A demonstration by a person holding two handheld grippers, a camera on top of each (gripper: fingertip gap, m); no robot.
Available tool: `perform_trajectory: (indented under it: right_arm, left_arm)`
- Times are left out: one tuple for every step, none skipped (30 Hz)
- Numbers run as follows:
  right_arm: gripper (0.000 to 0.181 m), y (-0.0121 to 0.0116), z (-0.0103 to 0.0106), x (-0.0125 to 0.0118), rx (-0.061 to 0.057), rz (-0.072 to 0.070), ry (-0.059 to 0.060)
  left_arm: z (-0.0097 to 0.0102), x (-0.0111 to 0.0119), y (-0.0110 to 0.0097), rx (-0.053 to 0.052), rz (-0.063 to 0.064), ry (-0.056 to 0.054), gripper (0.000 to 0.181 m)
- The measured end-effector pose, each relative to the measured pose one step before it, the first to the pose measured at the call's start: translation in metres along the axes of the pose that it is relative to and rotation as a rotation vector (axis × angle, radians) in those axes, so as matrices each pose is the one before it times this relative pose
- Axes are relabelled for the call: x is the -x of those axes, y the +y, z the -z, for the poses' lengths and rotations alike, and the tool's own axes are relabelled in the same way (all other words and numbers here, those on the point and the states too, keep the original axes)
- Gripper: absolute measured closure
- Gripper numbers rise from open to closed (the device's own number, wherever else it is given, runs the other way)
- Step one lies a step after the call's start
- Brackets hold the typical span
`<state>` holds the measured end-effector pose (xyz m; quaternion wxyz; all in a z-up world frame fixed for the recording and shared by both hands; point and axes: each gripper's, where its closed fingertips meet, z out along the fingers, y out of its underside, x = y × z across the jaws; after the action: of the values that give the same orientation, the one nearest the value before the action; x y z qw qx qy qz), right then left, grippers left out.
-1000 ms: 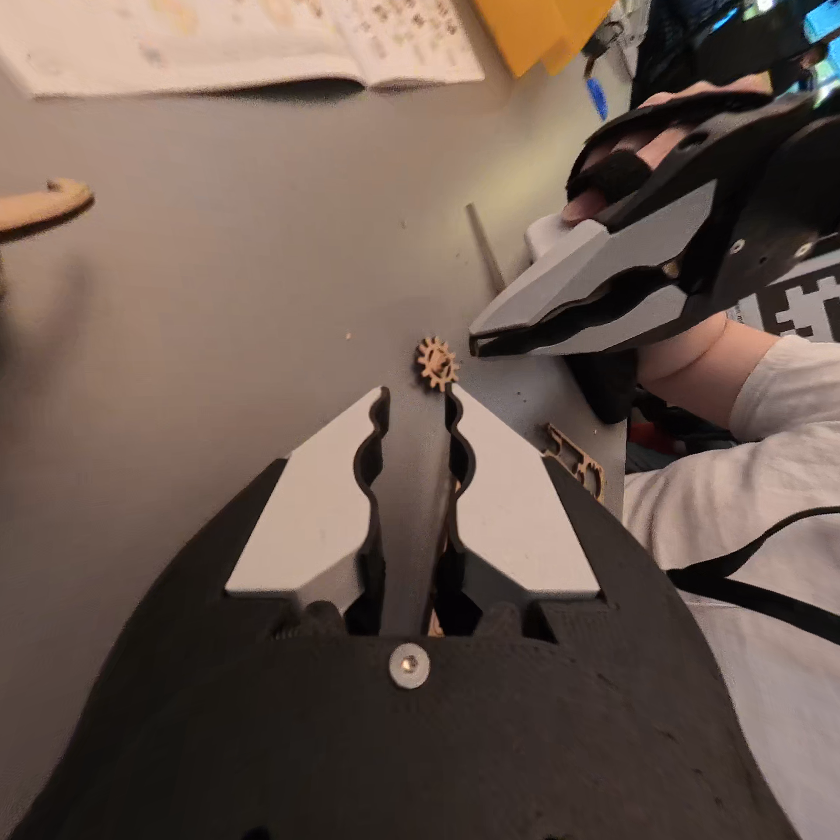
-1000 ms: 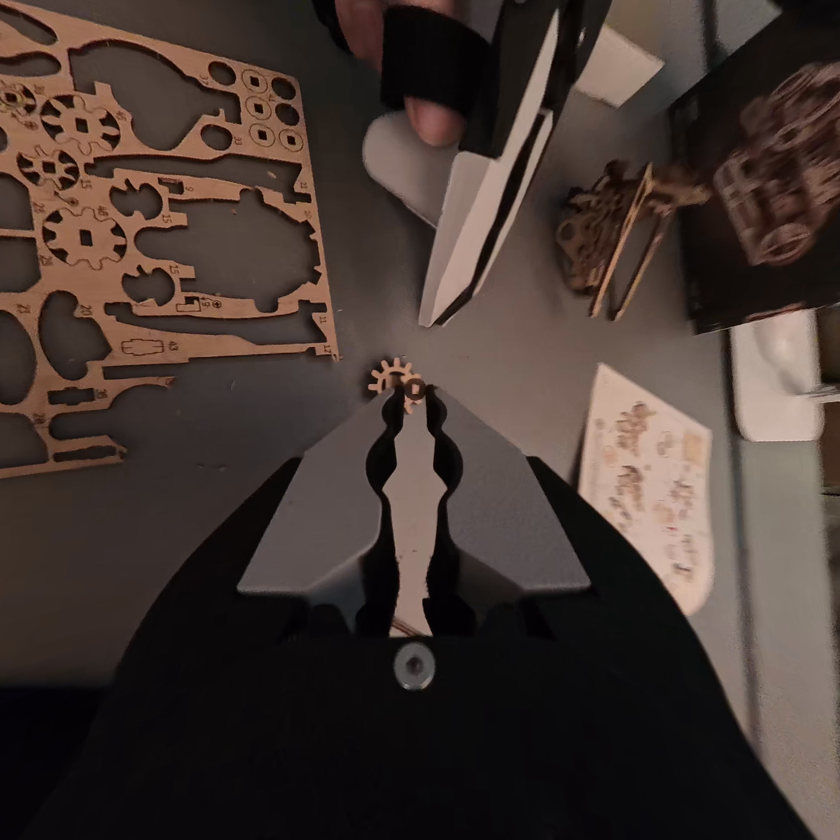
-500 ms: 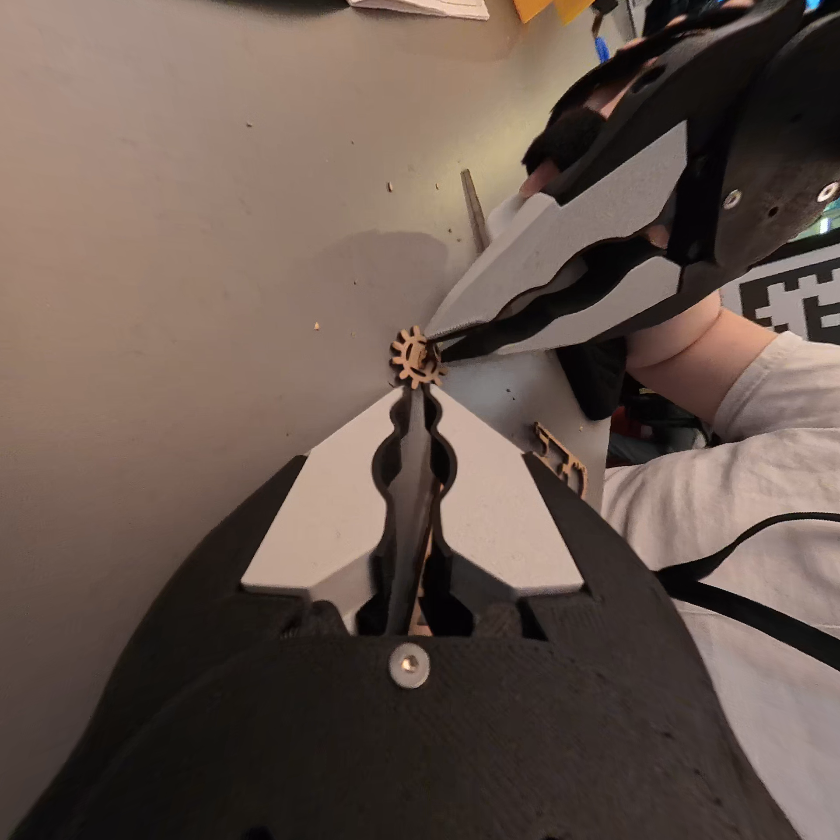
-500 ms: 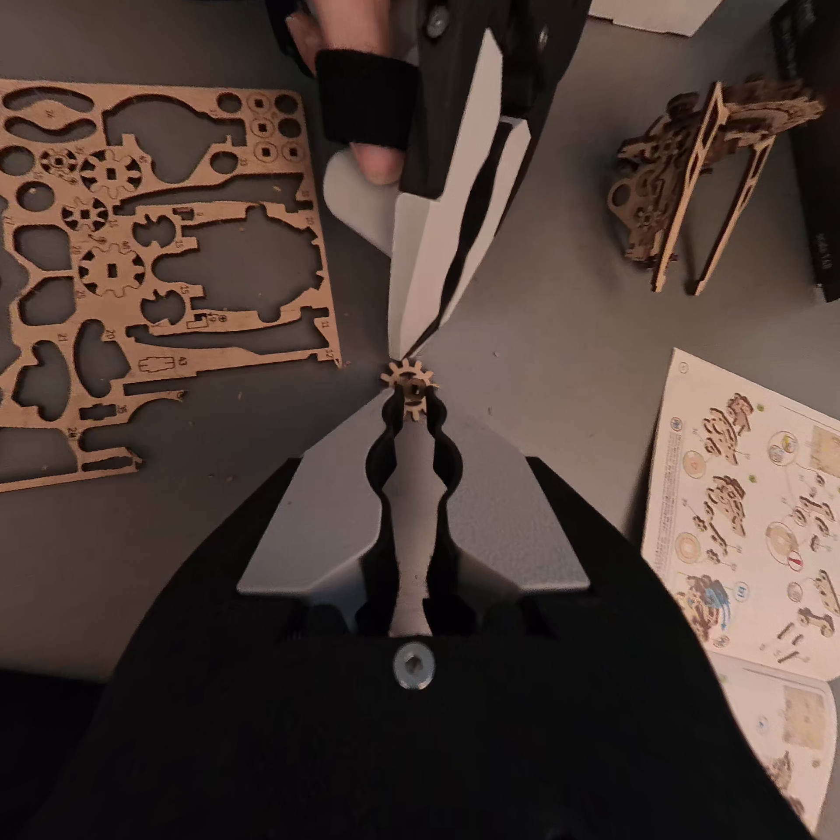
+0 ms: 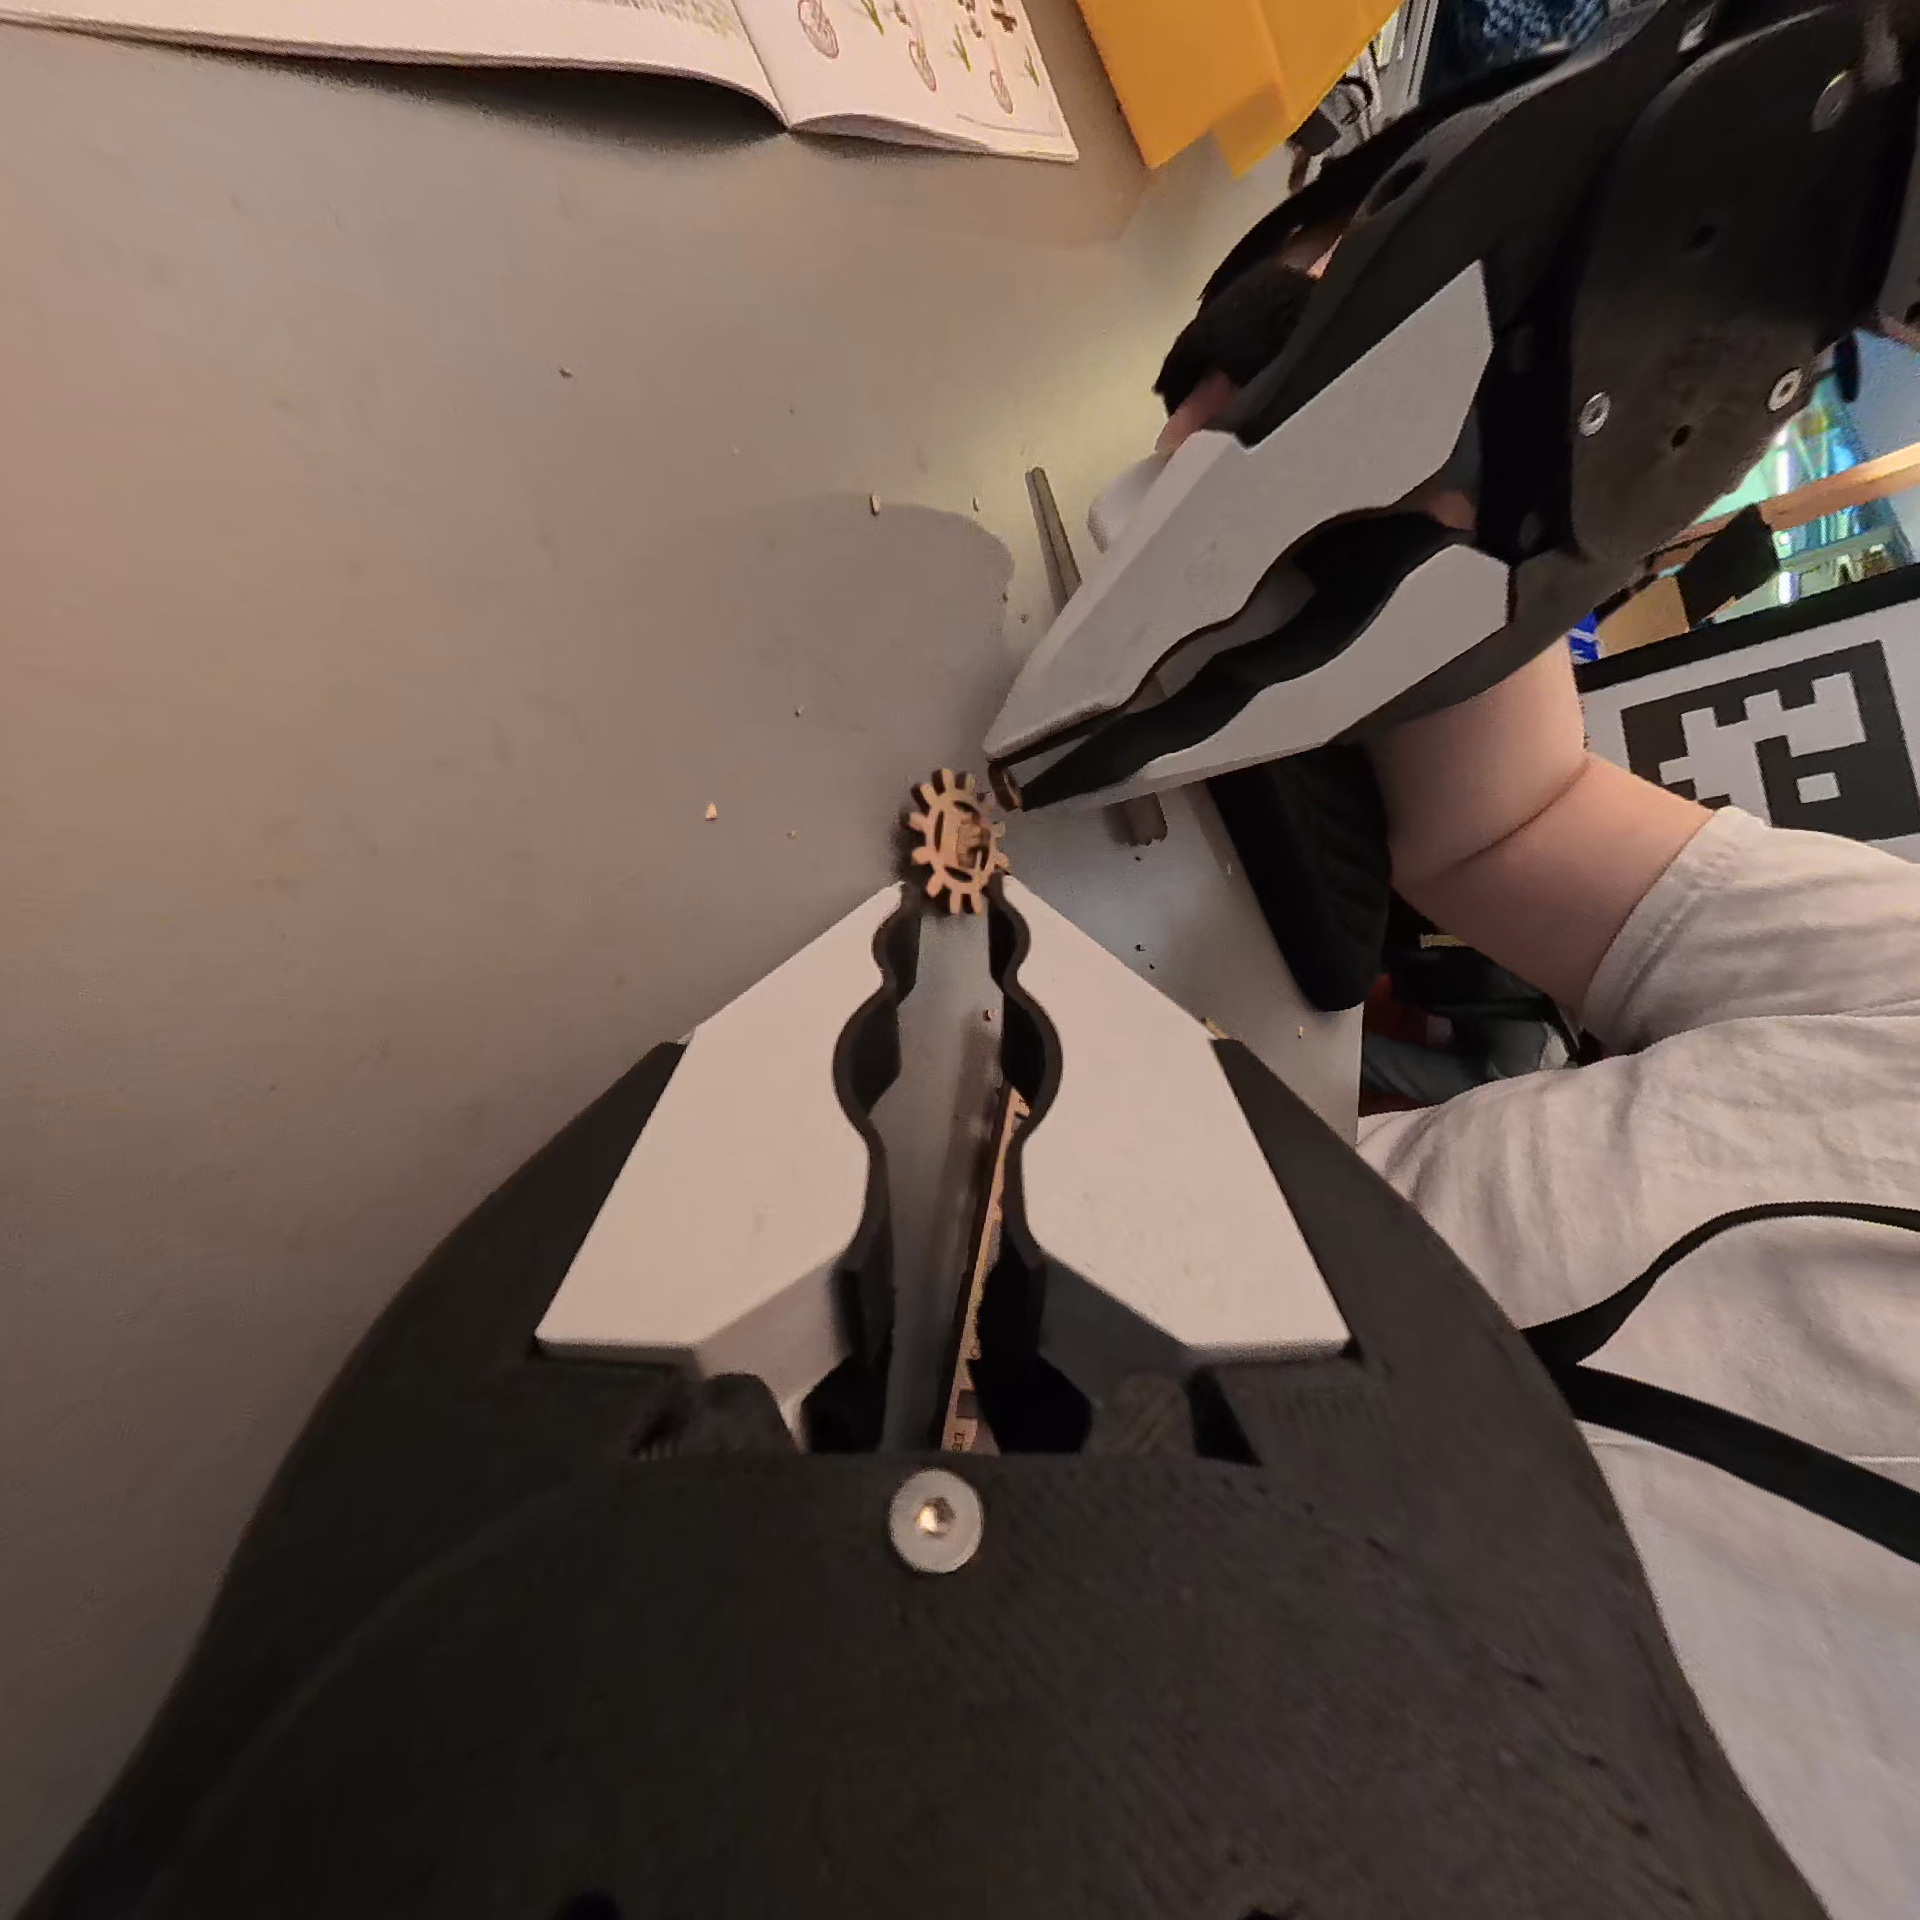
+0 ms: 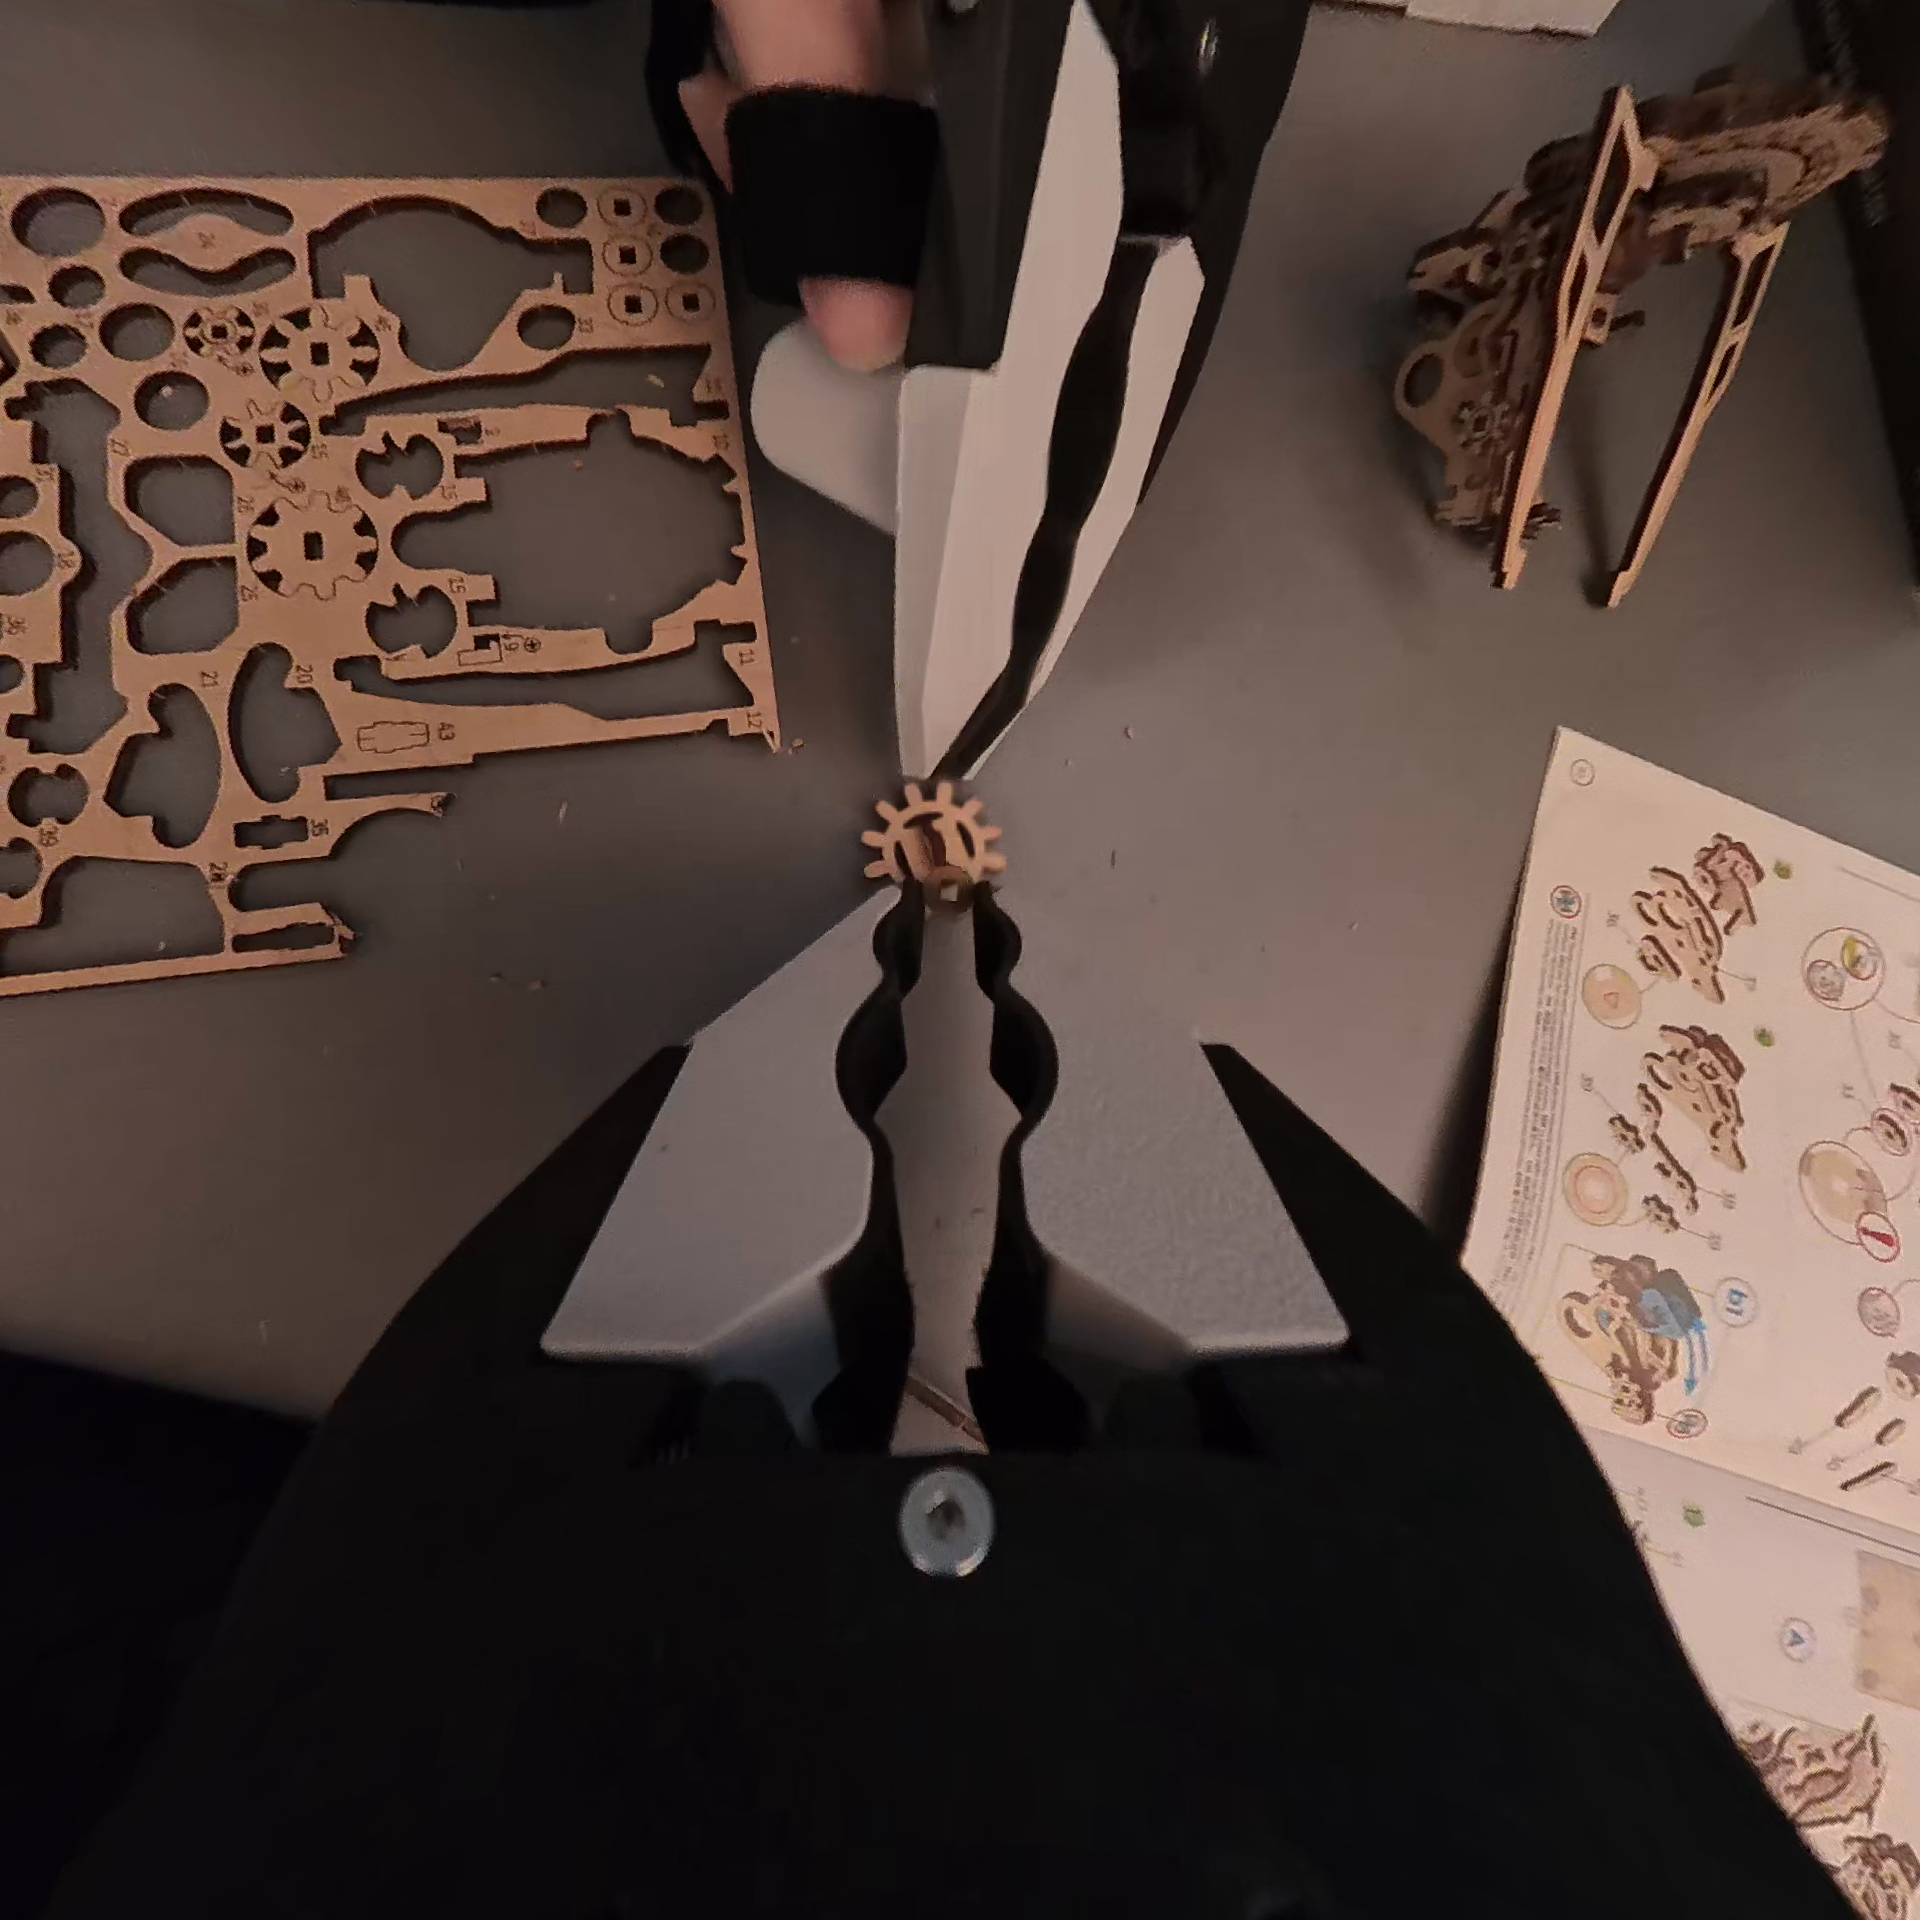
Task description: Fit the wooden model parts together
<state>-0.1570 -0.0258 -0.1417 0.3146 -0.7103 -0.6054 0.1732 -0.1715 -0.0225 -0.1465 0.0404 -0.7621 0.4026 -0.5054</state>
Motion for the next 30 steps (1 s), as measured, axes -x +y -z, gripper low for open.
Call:
perform_trajectory:
  right_arm:
    - [0.173, 0.00228, -0.00128, 0.00126, 0.0095, 0.0022, -0.0035]
    - [0.173, 0.00239, -0.00173, 0.00164, 0.0107, 0.003, -0.005]
    - [0.173, 0.00225, -0.00199, 0.00079, 0.0112, 0.0043, 0.0002]
    - [0.173, 0.00065, -0.00192, 0.00063, 0.0019, 0.0061, 0.0023]
    - [0.173, -0.00168, -0.00071, 0.00127, -0.0112, 0.0028, -0.0046]
    - [0.173, -0.00039, -0.00038, 0.00023, 0.0002, -0.0032, -0.0022]
    - [0.173, 0.00008, 0.00007, -0.00003, 0.0017, -0.0026, -0.0005]
    - [0.173, 0.00016, -0.00003, -0.00017, 0.0002, -0.0017, 0.0014]
    - [0.173, 0.00009, 0.00012, -0.00006, -0.0015, -0.0031, 0.0007]
    - [0.173, -0.00005, -0.00003, -0.00007, -0.0023, -0.0058, -0.0006]
    - [0.173, 0.00007, 0.00003, -0.00013, -0.0028, -0.008, -0.0023]
    - [0.173, 0.00004, -0.00008, -0.00007, -0.0035, -0.0077, -0.0028]
    - [0.173, -0.00006, 0.00004, -0.00013, -0.0043, -0.0061, -0.0021]
    - [0.173, -0.00001, -0.00003, 0.00001, -0.004, -0.0064, -0.0013]
    - [0.173, 0.00013, -0.00001, -0.00007, -0.0026, -0.009, -0.0022]
    - [0.173, 0.00074, 0.00071, -0.00012, 0.0015, -0.0081, -0.0023]
    - [0.173, 0.00085, 0.00071, -0.00045, -0.0006, -0.0049, 0.0015]
    - [0.173, 0.00039, 0.00043, -0.00019, -0.0042, -0.0024, 0.002]
    - [0.173, 0.00038, 0.00035, -0.0001, -0.0052, -0.002, 0.0011]
    - [0.173, 0.00031, 0.00038, -0.00013, -0.005, -0.0047, 0.0005]
    - [0.173, 0.0001, 0.00037, -0.0004, -0.0037, -0.0048, 0.0007]
    - [0.173, 0.00048, 0.00009, -0.00027, 0.001, -0.0011, 0.0014]
    - [0.173, 0.00019, -0.00041, -0.00046, 0.0014, 0.0013, 0.0049]
    - [0.173, -0.00026, -0.00044, -0.00041, 0.0014, -0.0001, 0.0036]
    - [0.173, -0.00012, -0.00031, -0.00041, 0.0035, -0.0007, 0.0033]
    - [0.173, 0.00011, -0.00044, -0.00059, 0.0026, -0.0004, 0.005]
    - [0.173, -0.00016, -0.00024, -0.00005, -0.0005, -0.0021, 0.0018]
    - [0.173, 0.00028, 0.00008, 0.00001, 0.0001, -0.0046, 0.0004]
    - [0.173, 0.00031, -0.00008, -0.00001, 0.0006, -0.004, -0.0009]
    - [0.173, 0.00002, -0.0001, -0.00005, -0.0006, -0.0027, 0.0002]
  left_arm:
    - [0.0007, -0.00005, 0.00003, -0.0023, 0.0081, 0.0055, 0.17]
    - [0.00067, 0.00001, -0.00008, -0.0021, 0.009, 0.0049, 0.169]
    - [0.00045, 0.00019, 0.00005, -0.001, 0.0082, 0.0018, 0.169]
    - [0.00026, -0.00011, 0.00052, 0.0016, 0.0072, 0.0023, 0.169]
    - [-0.00005, -0.0007, 0.00166, 0.0078, 0.0064, 0.0042, 0.169]
    - [-0.0001, -0.00078, 0.00184, 0.0081, 0.006, 0.0041, 0.17]
    - [-0.00004, -0.00096, 0.00147, 0.0032, 0.0057, 0.0053, 0.17]
    - [-0.00016, -0.00069, 0.00121, 0.0018, 0.0056, 0.0054, 0.17]
    - [-0.00021, -0.00085, 0.00094, 0.0009, 0.0065, 0.0049, 0.17]
    - [-0.00027, -0.0007, 0.00041, -0.0015, 0.0035, 0.0021, 0.169]
    - [-0.00031, -0.00024, -0.0001, -0.0036, -0.0004, -0.0016, 0.169]
    - [-0.00062, 0.00005, -0.0008, -0.0072, -0.0008, -0.0049, 0.169]
    - [-0.00105, 0.00015, -0.00081, -0.0075, 0.0033, -0.0031, 0.169]
    - [-0.00154, -0.00026, -0.00072, -0.0063, 0.0089, 0.0013, 0.17]
    - [-0.00201, -0.00039, 0.00011, -0.0019, 0.0125, 0.0045, 0.172]
    - [-0.00116, 0.00058, -0.0005, -0.0042, 0.008, 0.0015, 0.176]
    - [-0.00071, 0.00013, -0.00086, -0.0068, 0.0048, 0.0061, 0.178]
    - [-0.00057, -0.00034, -0.00069, -0.0049, 0.0109, 0.0121, 0.178]
    - [-0.0003, -0.00057, -0.00065, -0.0037, 0.0112, 0.0145, 0.179]
    - [0.00008, -0.00114, -0.00169, -0.0087, 0.0098, 0.0193, 0.179]
    - [0.00062, -0.00186, -0.00349, -0.0194, 0.0119, 0.024, 0.18]
    - [0.00068, -0.00159, -0.00405, -0.02, 0.0133, 0.0233, 0.18]
    - [0.00058, -0.00062, -0.00396, -0.019, 0.0154, 0.0176, 0.181]
    - [0.00026, 0.00028, -0.00316, -0.0157, 0.008, 0.0086, 0.181]
    - [0.00019, 0.00008, -0.00135, -0.0068, 0.0023, 0.0036, 0.18]
    - [-0.00003, -0.00029, -0.00022, -0.0033, 0.001, 0.0021, 0.176]
    - [-0.00004, -0.0011, 0.00049, 0.0007, -0.0023, 0.0036, 0.175]
    - [0.00003, -0.00165, 0.00122, 0.0041, -0.0044, 0.005, 0.173]
    - [-0.00001, -0.0014, 0.00177, 0.0081, -0.0067, 0.0028, 0.172]
    - [0.00007, -0.00069, 0.00166, 0.0073, -0.0079, -0.0038, 0.172]
